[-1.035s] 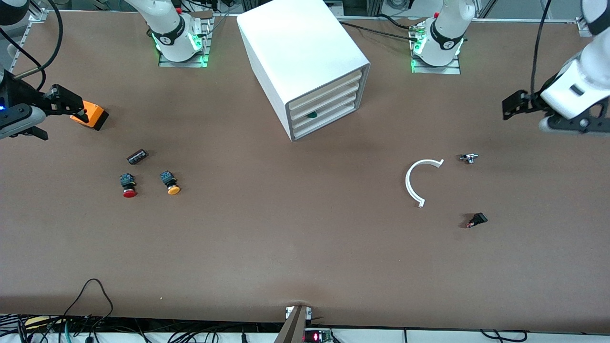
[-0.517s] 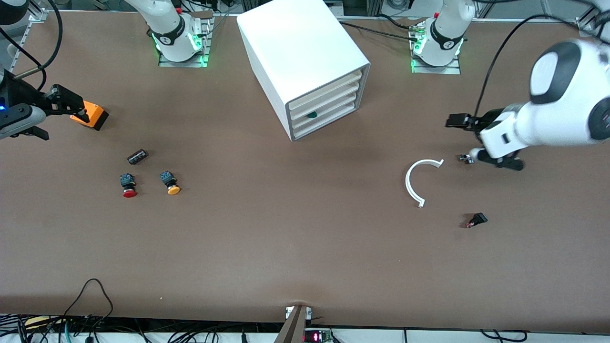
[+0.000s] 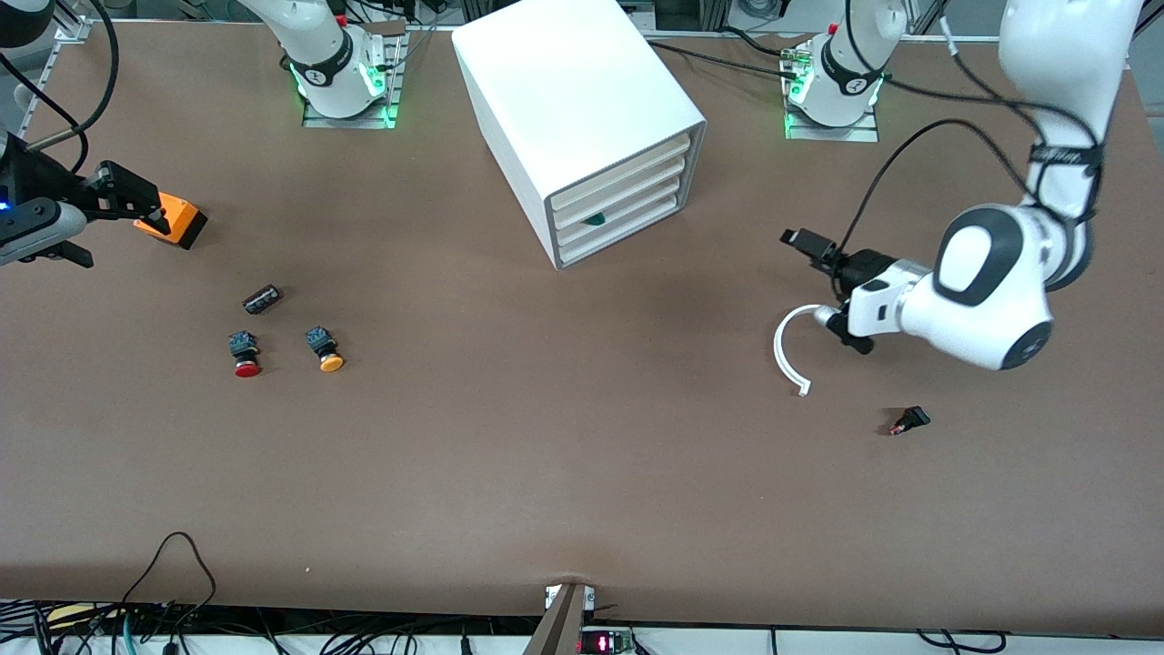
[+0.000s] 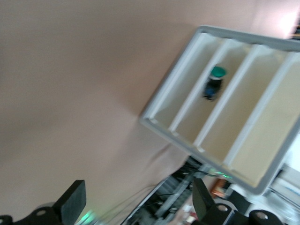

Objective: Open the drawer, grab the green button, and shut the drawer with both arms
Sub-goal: 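Move the left gripper toward the cabinet's lowest drawer handle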

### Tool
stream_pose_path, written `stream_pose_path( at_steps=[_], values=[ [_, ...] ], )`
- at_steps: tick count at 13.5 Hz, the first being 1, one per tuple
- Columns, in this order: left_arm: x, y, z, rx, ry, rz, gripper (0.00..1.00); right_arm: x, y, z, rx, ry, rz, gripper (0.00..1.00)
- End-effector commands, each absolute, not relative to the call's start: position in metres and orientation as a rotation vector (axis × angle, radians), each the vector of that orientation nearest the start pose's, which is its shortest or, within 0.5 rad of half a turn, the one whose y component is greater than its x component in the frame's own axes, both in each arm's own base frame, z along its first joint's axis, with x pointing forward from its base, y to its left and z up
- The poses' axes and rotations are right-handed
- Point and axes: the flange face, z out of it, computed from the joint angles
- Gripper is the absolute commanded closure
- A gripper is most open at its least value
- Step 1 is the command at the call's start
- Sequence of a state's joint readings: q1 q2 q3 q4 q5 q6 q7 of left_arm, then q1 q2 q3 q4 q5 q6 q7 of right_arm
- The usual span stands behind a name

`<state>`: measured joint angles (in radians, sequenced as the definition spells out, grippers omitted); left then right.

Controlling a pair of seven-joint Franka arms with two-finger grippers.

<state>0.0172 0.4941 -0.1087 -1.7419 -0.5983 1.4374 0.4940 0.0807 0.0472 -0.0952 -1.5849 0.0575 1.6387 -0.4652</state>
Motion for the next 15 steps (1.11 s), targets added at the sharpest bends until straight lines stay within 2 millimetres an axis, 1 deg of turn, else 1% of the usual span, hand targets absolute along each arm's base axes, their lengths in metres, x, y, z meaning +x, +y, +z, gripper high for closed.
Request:
stream_pose_path(
  at_steps=[1, 2, 3, 4, 5, 6, 8, 9, 11, 12, 13, 14, 15],
  values=[
    [0.557, -0.144, 0.244, 1.993, -0.454, -0.779, 0.04, 0.575, -0.011, 0.601, -3.005, -0.638, -0.03, 0.0],
    [0.555, -0.153, 0.237, 1.957, -0.448, -0.778, 0.09, 0.575, -0.014, 0.6, -3.007, -0.628, -0.028, 0.0],
    [0.55, -0.171, 0.232, 1.914, -0.459, -0.788, 0.16, 0.575, -0.014, 0.6, -3.012, -0.601, -0.027, 0.0],
    [0.545, -0.185, 0.227, 1.876, -0.494, -0.784, 0.26, 0.575, -0.014, 0.6, -3.022, -0.553, -0.022, 0.0],
    [0.541, -0.2, 0.224, 1.846, -0.531, -0.778, 0.33, 0.575, -0.011, 0.601, -3.032, -0.497, -0.022, 0.0],
    [0.538, -0.213, 0.221, 1.832, -0.539, -0.769, 0.34, 0.575, -0.006, 0.602, -3.04, -0.439, -0.021, 0.0],
    [0.529, -0.232, 0.206, 1.793, -0.542, -0.778, 0.36, 0.575, -0.001, 0.602, -3.056, -0.318, -0.016, 0.0],
    [0.523, -0.248, 0.197, 1.76, -0.593, -0.754, 0.37, 0.575, 0.0, 0.601, -3.06, -0.277, -0.012, 0.0],
    [0.513, -0.263, 0.172, 1.719, -0.667, -0.711, 0.37, 0.575, 0.0, 0.601, -3.061, -0.265, -0.009, 0.0],
    [0.51, -0.27, 0.165, 1.707, -0.692, -0.687, 0.37, 0.575, -0.001, 0.599, -3.062, -0.253, -0.004, 0.0],
    [0.507, -0.278, 0.16, 1.686, -0.708, -0.664, 0.38, 0.577, -0.008, 0.592, -3.062, -0.229, 0.014, 0.0],
    [0.504, -0.281, 0.153, 1.665, -0.716, -0.641, 0.38, 0.582, -0.013, 0.587, -3.064, -0.226, 0.013, 0.0],
    [0.502, -0.282, 0.145, 1.644, -0.717, -0.62, 0.39, 0.582, -0.018, 0.588, -3.067, -0.219, 0.006, 0.0]
  ],
)
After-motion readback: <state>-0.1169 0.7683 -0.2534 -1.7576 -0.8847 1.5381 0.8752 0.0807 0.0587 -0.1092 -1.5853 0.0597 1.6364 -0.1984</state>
